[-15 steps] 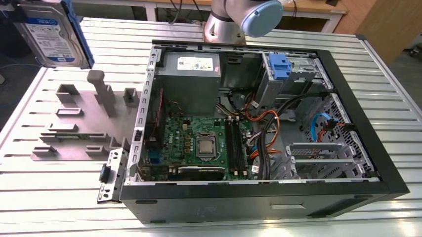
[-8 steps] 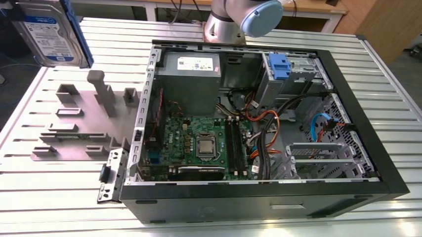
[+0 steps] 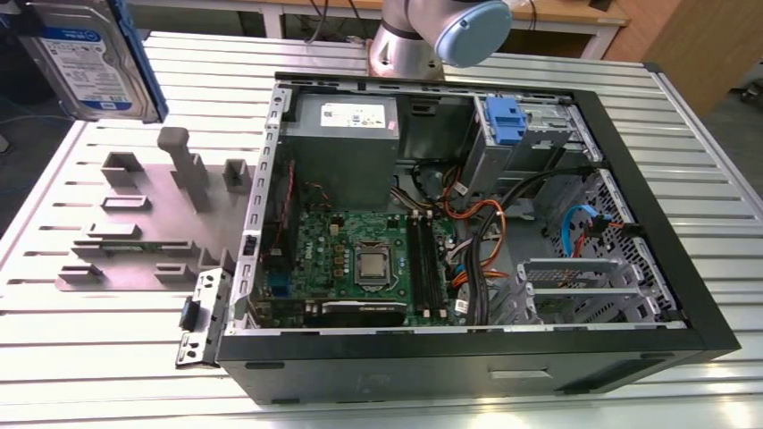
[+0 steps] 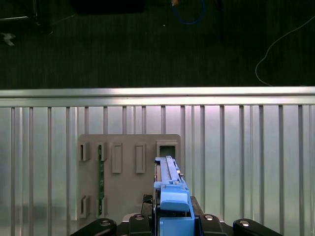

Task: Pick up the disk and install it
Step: 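Pick up the disk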

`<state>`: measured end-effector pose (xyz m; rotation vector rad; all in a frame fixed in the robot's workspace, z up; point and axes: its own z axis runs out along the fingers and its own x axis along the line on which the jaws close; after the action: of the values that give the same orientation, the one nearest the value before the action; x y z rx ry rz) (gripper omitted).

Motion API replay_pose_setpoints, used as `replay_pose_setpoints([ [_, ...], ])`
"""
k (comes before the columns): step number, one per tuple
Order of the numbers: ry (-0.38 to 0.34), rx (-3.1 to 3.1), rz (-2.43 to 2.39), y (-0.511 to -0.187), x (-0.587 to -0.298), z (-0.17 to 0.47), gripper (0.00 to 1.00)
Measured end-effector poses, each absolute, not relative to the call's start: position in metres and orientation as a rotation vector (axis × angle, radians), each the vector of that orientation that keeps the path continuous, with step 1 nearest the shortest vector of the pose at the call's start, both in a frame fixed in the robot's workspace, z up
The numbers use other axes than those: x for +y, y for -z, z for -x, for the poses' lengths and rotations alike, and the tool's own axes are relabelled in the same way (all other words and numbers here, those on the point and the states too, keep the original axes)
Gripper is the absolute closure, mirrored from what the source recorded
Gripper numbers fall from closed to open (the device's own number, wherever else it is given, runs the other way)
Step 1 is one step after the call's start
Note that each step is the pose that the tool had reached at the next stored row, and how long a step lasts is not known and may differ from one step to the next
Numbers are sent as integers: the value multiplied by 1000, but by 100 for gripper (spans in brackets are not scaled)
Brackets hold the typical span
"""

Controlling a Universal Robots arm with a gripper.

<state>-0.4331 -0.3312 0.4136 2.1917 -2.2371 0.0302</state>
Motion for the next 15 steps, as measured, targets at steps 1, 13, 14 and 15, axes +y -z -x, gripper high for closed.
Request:
replay_pose_setpoints([
  [1, -31, -2237, -2192, -414, -331, 433, 64],
  [13, -39, -2233, -2188, -418, -331, 433, 64],
  [14, -40, -2233, -2188, -418, -331, 433, 64],
  [15, -41, -2232, -2187, -419, -331, 433, 64],
])
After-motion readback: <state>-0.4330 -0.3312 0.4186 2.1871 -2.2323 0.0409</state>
